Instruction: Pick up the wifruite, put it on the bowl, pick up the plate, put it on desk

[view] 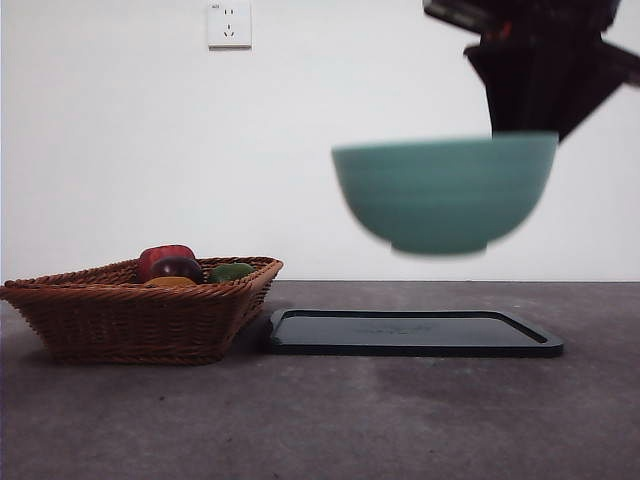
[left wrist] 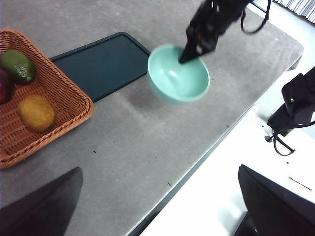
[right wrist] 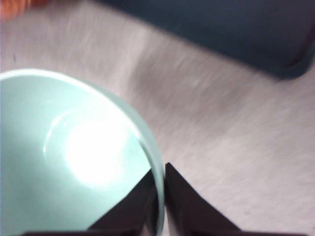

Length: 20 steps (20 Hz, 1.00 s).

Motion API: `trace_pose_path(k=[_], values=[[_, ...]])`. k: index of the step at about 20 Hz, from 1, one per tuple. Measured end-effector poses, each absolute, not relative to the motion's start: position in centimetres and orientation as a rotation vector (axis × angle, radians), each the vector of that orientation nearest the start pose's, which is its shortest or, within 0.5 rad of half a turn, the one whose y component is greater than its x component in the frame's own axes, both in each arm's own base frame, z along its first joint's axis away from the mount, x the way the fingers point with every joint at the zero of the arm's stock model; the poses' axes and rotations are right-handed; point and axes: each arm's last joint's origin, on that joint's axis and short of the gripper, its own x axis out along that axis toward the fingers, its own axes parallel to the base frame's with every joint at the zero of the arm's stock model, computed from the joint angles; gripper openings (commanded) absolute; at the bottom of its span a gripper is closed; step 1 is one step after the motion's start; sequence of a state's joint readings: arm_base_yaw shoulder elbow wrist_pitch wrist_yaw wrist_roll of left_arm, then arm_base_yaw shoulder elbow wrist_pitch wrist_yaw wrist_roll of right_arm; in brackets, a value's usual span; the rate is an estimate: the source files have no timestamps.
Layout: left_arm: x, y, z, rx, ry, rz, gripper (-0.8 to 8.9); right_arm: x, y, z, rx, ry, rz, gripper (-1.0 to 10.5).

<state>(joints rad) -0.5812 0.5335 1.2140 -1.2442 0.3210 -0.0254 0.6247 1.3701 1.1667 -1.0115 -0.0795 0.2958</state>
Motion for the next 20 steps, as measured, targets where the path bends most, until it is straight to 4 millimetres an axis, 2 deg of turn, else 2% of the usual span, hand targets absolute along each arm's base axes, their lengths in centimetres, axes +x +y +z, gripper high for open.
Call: trace_pose_path(k=[4,10,14,20], values=[[1.7,-2.2,38.8,0.050,0.591,-0.869,5.00,19.3,15.8,24.4,-0.073,1.306,0.422,0.1],[1.7,-2.2,38.8,0.041,0.595,-0.866,5.00,18.2,15.6,20.3,0.004,1.355,0.375,0.1],[1.7,-2.2,38.8,0.040,0.595,-0.866,5.00,18.2,15.9,19.1,0.056,1.370,0.397,0.1],[1.7,-2.2,38.8,0.040,0.595,-0.866,5.00,18.3,15.9,18.9,0.054,1.372,0.383,0.1]])
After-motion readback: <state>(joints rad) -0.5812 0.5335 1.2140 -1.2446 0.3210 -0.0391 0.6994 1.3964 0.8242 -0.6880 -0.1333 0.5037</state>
